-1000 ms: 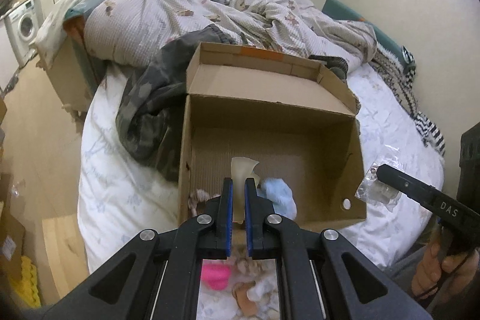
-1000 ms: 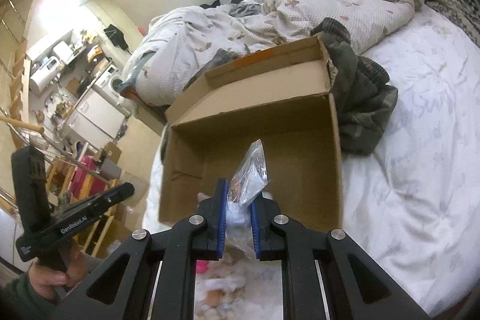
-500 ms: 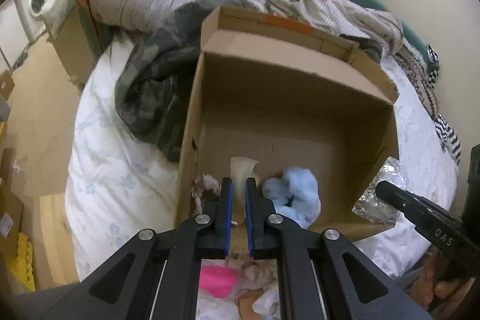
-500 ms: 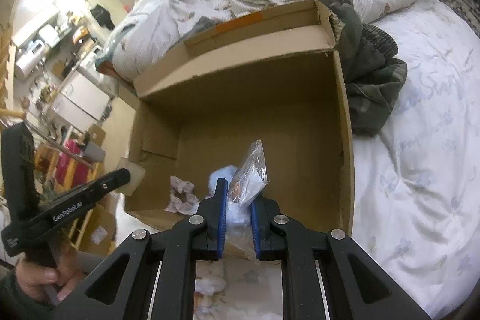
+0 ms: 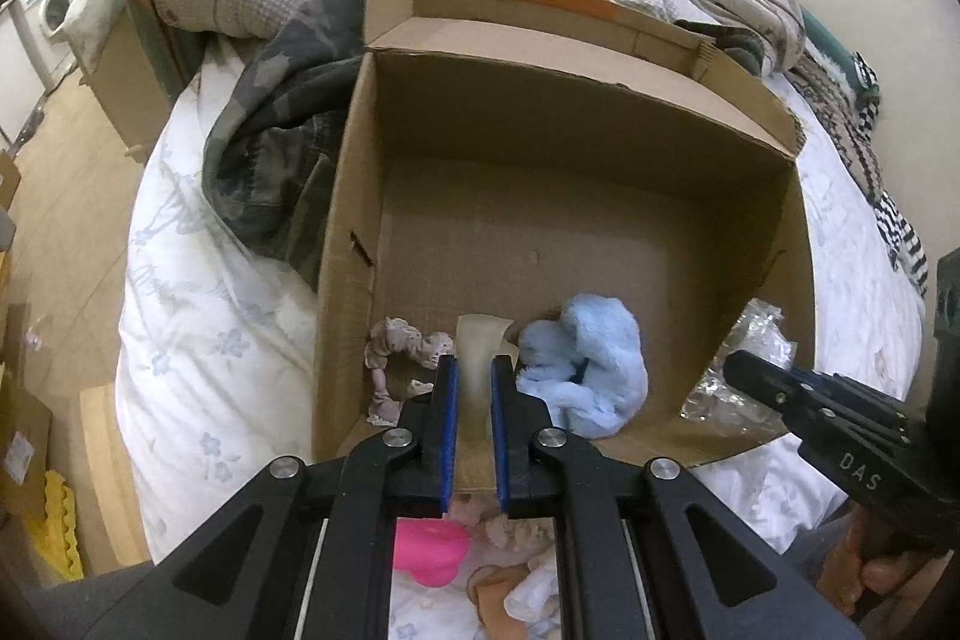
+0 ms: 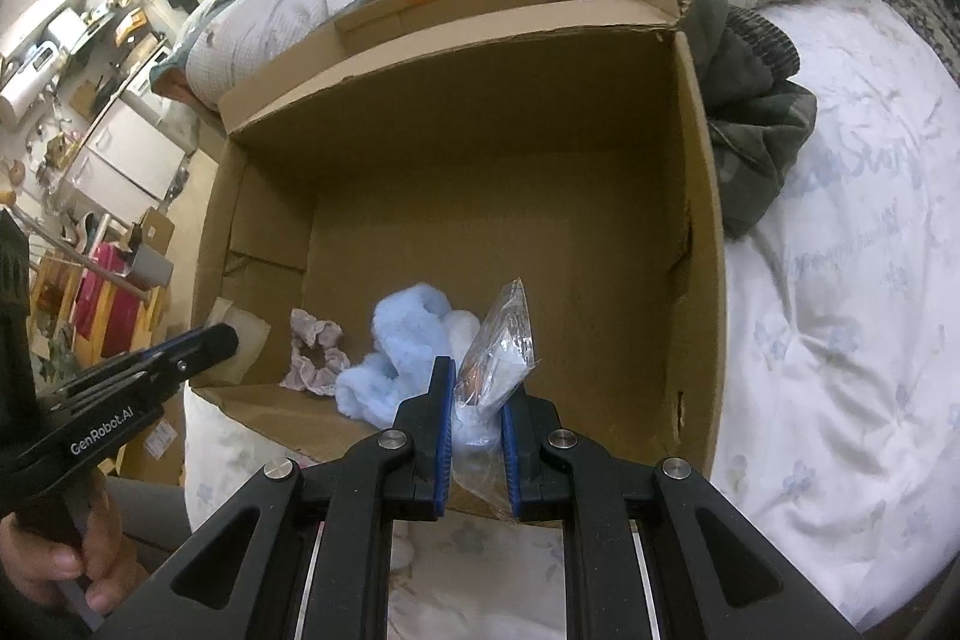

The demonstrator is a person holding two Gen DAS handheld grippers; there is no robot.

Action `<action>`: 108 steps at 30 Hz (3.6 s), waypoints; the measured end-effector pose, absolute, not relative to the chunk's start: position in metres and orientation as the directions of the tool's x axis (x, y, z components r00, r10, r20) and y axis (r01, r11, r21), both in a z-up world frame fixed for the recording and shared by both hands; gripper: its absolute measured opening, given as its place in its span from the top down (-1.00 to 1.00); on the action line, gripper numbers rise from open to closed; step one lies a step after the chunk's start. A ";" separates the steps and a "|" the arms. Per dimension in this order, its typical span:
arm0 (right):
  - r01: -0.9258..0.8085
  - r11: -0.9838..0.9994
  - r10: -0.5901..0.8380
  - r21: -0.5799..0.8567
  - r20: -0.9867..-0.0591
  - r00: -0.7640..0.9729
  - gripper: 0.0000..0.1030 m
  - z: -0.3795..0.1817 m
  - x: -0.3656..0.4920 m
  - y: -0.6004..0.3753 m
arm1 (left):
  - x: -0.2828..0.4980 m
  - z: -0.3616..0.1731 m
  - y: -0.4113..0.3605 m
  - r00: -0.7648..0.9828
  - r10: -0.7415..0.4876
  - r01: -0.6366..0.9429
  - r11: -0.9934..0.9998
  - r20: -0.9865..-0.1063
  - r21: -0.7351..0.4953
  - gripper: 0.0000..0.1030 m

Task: Organize soft objects
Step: 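Lower both held items into the box and open both tools, then withdraw both tools from the box toward the pink cup and white sock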

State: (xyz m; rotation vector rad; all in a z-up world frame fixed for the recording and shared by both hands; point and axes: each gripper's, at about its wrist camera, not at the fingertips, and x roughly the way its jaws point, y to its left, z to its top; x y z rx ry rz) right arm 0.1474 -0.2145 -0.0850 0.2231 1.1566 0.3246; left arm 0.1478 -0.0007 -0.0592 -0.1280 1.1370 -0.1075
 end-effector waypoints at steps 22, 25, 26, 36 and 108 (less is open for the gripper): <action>-0.128 0.934 0.357 0.334 -0.852 0.382 0.69 -0.083 0.147 -0.215 | 0.147 -0.061 -0.009 0.415 -0.120 0.034 0.993 -0.902 -0.117 -0.03; -0.129 0.926 0.377 0.355 -0.844 0.382 0.67 -0.081 0.146 -0.217 | 0.145 -0.055 -0.011 0.450 -0.095 0.031 0.995 -0.888 -0.091 -0.20; -0.129 0.922 0.387 0.366 -0.841 0.379 0.55 -0.081 0.146 -0.218 | 0.145 -0.054 -0.011 0.455 -0.093 0.033 0.996 -0.886 -0.088 -0.20; -0.079 0.903 0.418 0.423 -0.817 0.397 -0.59 -0.078 0.147 -0.227 | 0.145 -0.056 -0.012 0.446 -0.104 0.046 0.995 -0.889 -0.093 -0.20; -0.112 0.878 0.477 0.465 -0.866 0.148 -0.59 -0.114 0.082 -0.193 | 0.088 -0.063 0.036 0.402 0.081 -0.068 0.996 -0.912 0.058 -0.20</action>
